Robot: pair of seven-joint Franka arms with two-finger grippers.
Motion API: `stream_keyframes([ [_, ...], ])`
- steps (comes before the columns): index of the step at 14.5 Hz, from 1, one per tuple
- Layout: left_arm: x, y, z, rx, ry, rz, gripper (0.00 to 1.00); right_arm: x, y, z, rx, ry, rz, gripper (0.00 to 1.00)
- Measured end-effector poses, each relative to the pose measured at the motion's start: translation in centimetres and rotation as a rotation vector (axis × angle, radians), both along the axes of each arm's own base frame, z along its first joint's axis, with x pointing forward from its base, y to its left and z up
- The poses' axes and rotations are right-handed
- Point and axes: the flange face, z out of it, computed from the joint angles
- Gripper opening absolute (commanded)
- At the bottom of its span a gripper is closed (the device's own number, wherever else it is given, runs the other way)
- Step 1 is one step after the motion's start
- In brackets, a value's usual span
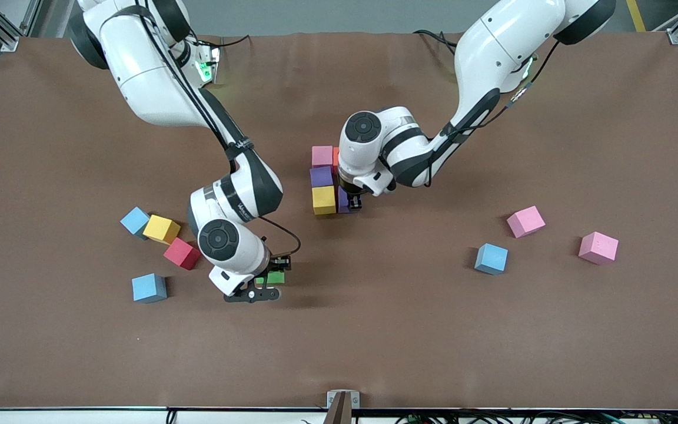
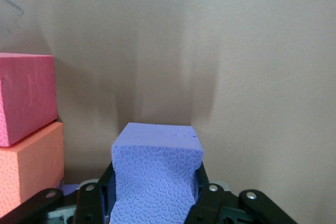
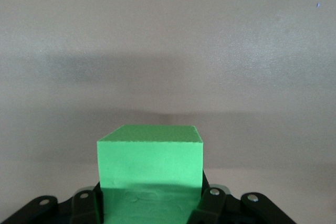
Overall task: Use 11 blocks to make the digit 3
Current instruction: 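Place the purple cube with the left gripper while the right gripper carries green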
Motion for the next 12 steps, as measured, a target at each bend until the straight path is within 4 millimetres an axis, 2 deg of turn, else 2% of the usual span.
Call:
stream_keyframes([
  [12,0.17,-0.45,-0.53,0.01,-0.011,0.0,0.23,-0.02,0.05,0.01,0.001,0.0,0.001,0.27],
])
